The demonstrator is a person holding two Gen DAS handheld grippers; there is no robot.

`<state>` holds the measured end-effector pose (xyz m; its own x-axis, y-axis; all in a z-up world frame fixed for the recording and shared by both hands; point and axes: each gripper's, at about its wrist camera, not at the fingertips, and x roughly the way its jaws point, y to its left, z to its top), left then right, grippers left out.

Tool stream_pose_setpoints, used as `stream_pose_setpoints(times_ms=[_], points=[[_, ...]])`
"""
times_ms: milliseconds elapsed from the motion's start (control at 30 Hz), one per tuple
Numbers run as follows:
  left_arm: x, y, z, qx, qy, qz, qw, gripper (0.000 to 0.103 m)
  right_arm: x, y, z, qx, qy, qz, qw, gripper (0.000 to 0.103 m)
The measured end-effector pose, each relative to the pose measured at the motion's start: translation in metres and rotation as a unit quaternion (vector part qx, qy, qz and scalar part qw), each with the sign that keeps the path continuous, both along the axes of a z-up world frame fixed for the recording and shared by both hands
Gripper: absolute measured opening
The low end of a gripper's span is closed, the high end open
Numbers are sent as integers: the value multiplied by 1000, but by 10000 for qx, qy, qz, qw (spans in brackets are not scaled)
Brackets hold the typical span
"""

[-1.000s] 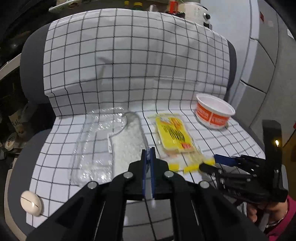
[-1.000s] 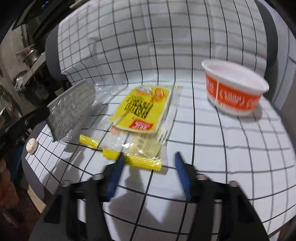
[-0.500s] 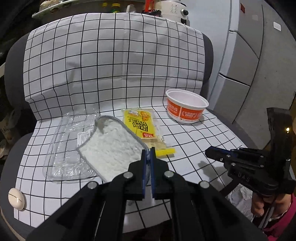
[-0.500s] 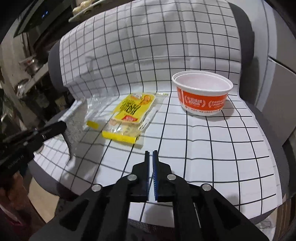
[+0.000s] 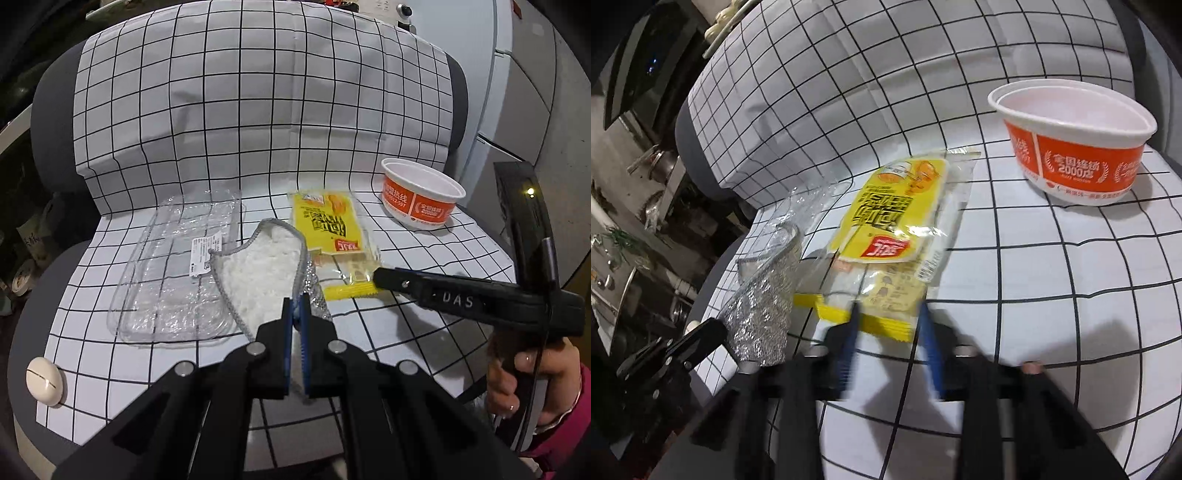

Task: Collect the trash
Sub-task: 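Grasp the white cloth with the left tool while the right tool grasps the yellow snack packet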

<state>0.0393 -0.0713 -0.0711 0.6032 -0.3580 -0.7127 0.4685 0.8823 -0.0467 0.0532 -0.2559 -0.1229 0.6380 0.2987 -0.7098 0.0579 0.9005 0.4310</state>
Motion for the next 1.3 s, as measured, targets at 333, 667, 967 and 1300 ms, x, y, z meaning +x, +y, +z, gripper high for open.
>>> stream_pose_setpoints(times_ms=[333, 667, 967, 1300], points=[[-21, -17, 15, 30, -280, -165, 9995, 2, -61, -22, 26, -449, -157, 12, 9989, 8], [-57, -60, 17, -85, -342, -695, 9970, 2, -150, -95, 25, -700, 165, -804, 9942, 8], [-49, -98, -18, 84, 128, -888, 9959, 3, -158, -127, 10, -711, 427, -1157, 9898, 42], [-26, -53, -14, -63, 214, -555, 9982, 60, -162, -129, 20, -1292, 104, -1362, 9822, 66]])
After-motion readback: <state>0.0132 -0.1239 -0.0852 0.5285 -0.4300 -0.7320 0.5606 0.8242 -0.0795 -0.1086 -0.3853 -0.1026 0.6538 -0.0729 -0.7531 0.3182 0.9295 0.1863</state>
